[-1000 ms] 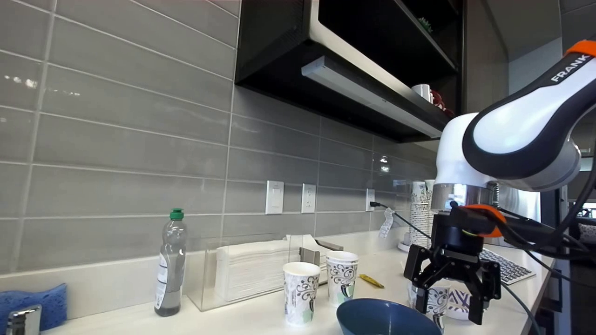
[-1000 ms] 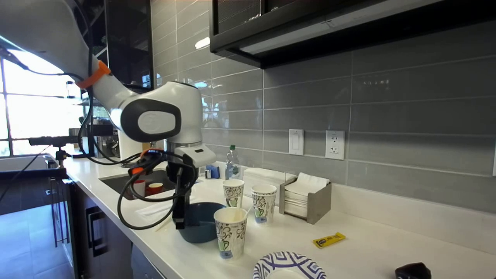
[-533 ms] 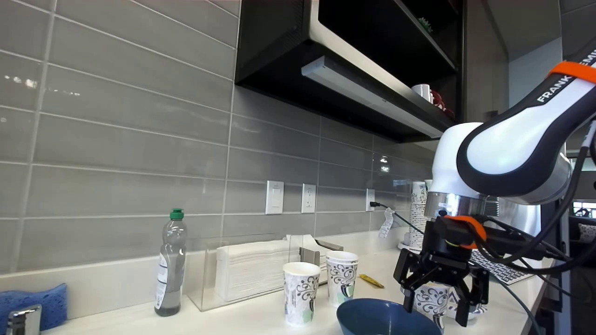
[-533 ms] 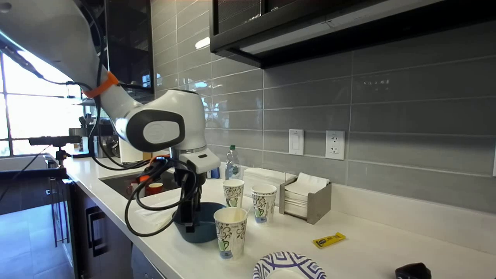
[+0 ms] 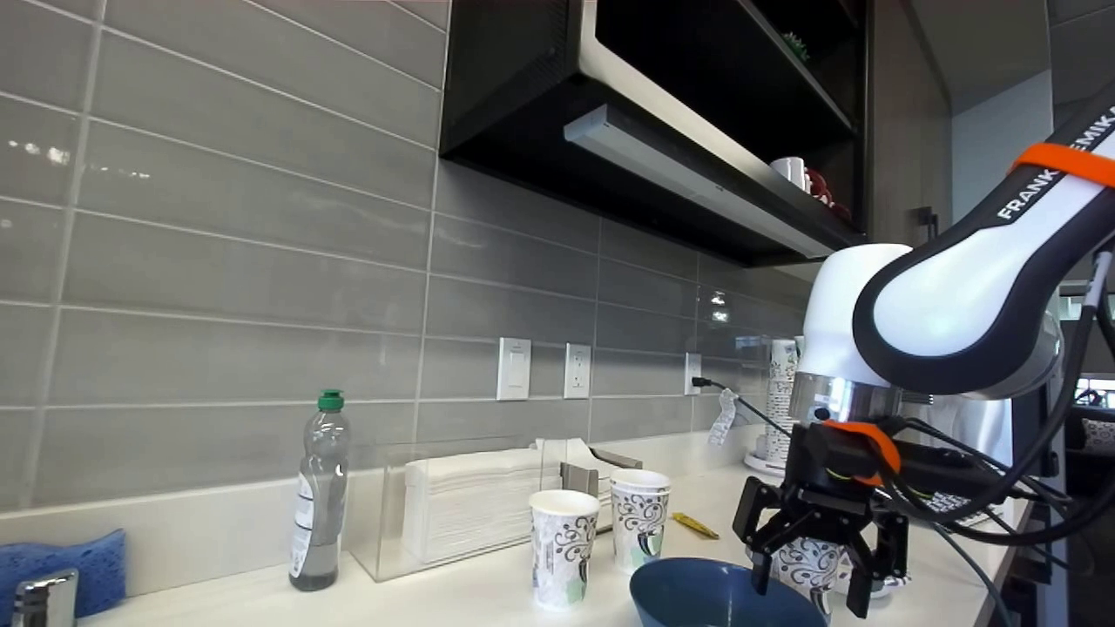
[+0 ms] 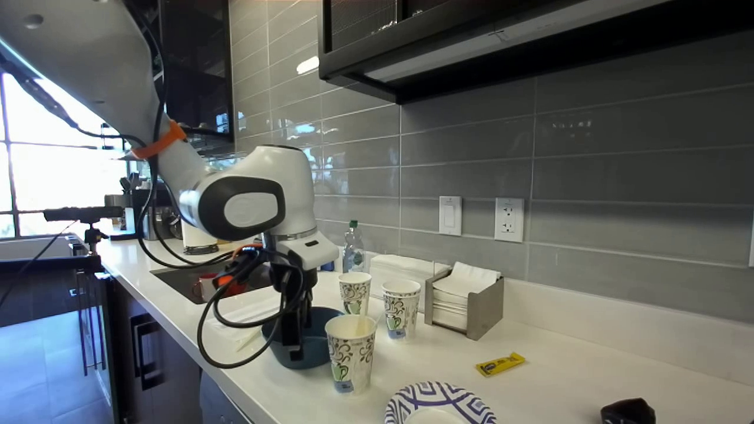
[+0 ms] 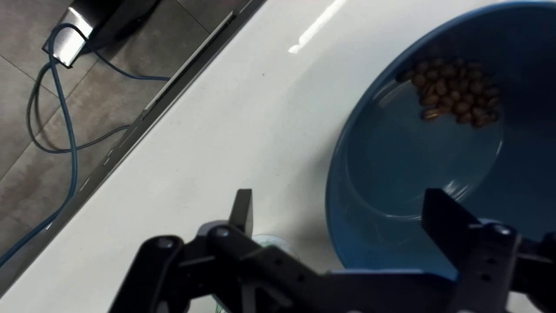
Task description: Pour the beans in the blue bowl into the coffee cup
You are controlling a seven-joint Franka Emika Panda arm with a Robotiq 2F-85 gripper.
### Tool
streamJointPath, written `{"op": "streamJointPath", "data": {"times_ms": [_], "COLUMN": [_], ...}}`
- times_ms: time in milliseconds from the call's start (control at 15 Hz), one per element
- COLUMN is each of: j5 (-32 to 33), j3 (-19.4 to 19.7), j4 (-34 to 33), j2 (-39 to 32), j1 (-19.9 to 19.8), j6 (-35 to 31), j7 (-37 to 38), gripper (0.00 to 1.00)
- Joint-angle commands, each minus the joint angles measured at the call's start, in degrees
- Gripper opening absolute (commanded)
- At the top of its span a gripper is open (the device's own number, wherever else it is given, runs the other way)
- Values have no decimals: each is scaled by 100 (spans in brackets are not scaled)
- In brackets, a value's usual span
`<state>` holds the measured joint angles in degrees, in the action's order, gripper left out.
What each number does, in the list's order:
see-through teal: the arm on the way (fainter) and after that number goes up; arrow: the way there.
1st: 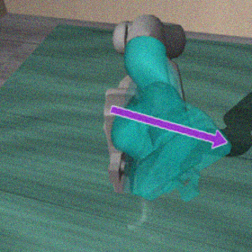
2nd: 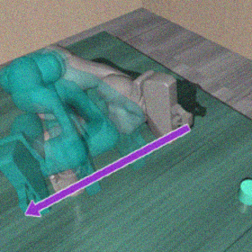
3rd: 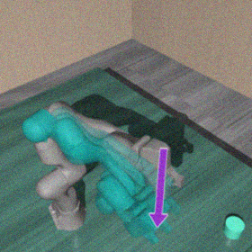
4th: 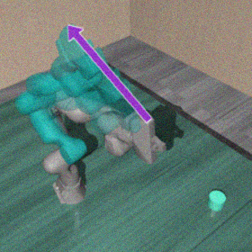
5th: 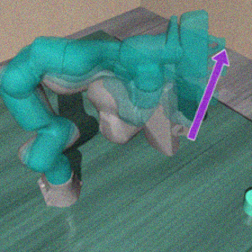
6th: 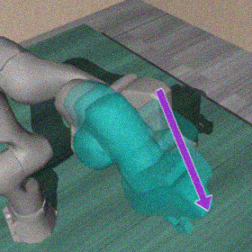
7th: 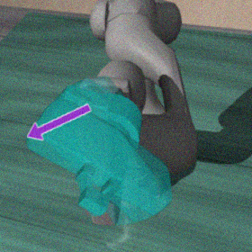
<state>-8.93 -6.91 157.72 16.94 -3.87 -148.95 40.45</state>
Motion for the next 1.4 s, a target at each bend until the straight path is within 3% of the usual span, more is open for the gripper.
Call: {"op": "streamJointPath", "data": {"times_ms": [0,67,200,800,1333], "j5": [158,145,176,244,263], "j3": [-30,-21,-26,-3,6], "j4": [-3,-3,-3,-3,-16], "j2": [-153,-170,-207,-300,-185], "j1": [-19,-7,-13,0,-2], "j6": [-217,-240,-302,-387,-538], "j7": [110,93,94,51,-39], "gripper": [100,75,66,1,2]}}
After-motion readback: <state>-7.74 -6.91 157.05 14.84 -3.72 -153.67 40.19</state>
